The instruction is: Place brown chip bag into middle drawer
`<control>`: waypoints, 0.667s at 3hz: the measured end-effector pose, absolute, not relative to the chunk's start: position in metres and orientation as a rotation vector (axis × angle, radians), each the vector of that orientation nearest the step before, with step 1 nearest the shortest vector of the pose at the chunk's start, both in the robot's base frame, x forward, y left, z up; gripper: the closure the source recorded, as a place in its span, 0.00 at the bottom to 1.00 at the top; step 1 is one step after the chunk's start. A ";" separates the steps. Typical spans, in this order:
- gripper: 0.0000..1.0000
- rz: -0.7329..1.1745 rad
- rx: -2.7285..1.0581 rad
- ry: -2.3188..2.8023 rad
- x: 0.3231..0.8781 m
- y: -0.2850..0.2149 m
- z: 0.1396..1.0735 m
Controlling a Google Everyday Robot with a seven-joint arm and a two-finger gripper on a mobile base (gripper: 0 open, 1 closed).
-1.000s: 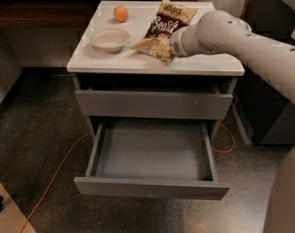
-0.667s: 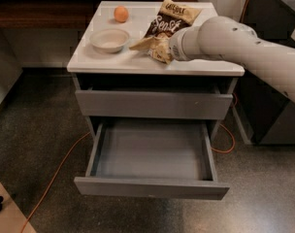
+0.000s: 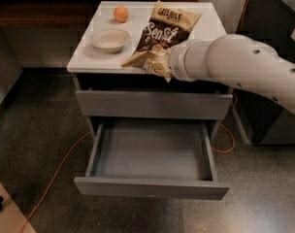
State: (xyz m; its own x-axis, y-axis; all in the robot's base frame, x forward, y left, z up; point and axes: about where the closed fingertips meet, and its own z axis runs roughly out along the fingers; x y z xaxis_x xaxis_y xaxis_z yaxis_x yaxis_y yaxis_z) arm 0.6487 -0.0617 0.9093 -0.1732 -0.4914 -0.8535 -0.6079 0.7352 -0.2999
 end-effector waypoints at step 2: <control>1.00 0.243 -0.940 1.891 0.580 -0.062 0.868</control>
Offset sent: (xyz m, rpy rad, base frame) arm -0.1009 -0.0119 -0.0989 0.0325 0.2746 0.1884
